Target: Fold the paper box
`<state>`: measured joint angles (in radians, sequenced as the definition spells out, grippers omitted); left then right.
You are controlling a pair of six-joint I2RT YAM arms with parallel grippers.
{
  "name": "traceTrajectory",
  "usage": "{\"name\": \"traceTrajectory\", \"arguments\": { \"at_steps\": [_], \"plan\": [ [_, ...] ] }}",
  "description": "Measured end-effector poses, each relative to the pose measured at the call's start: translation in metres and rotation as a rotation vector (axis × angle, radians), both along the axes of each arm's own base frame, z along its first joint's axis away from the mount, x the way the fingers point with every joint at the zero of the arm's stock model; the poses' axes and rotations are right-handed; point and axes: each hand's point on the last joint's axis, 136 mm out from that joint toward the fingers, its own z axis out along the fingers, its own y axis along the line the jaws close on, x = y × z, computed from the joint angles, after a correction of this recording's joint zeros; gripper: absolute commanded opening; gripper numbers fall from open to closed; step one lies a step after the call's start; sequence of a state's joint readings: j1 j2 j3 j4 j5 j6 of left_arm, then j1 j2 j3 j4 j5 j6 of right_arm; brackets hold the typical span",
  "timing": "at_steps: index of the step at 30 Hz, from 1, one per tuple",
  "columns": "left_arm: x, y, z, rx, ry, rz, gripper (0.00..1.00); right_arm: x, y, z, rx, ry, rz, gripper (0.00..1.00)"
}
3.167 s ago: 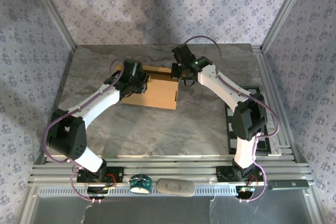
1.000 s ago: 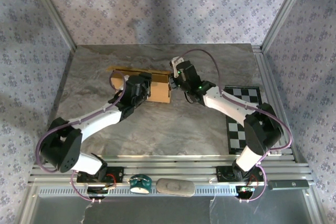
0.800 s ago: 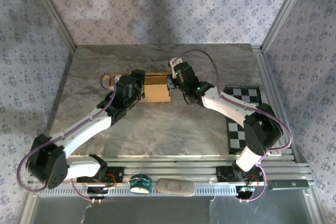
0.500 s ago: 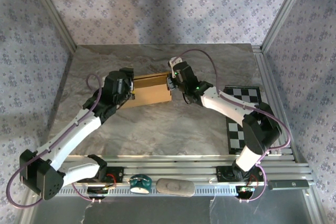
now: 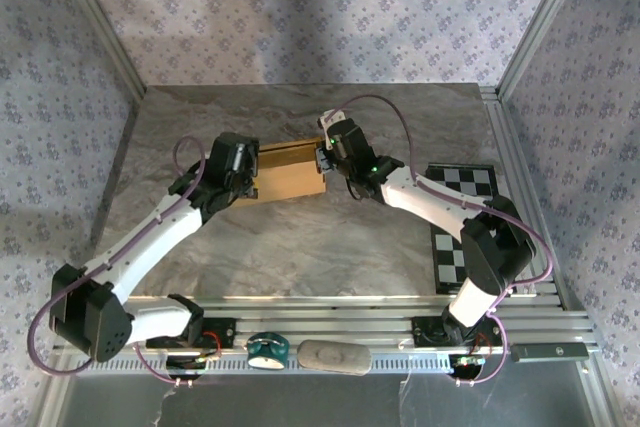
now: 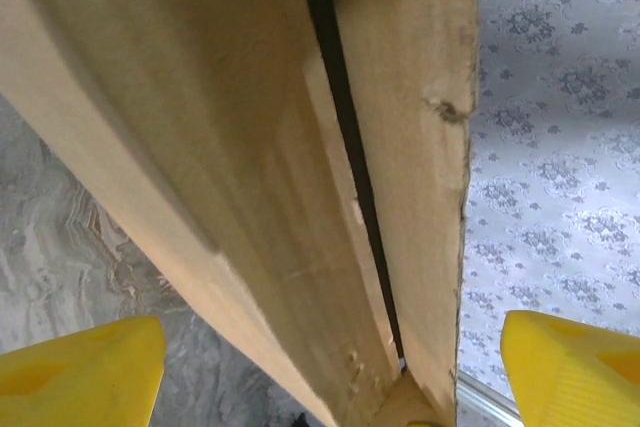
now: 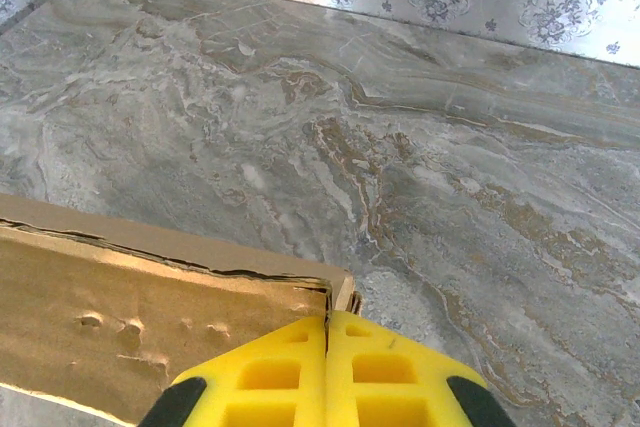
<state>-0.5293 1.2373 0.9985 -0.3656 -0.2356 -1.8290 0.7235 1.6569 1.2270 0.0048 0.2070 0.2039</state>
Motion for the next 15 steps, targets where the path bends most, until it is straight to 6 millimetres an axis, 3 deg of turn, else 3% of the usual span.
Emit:
{"name": "traceTrajectory", "arguments": {
  "at_steps": [6,15],
  "plan": [
    [0.012,0.001,0.002,0.026,-0.008,-0.003,0.85,0.0,0.0,0.0,0.001,-0.001,0.0,0.0],
    [0.02,-0.003,-0.012,0.059,0.014,-0.035,0.71,-0.002,0.002,-0.002,0.003,-0.002,0.006,0.0]
  ]
}}
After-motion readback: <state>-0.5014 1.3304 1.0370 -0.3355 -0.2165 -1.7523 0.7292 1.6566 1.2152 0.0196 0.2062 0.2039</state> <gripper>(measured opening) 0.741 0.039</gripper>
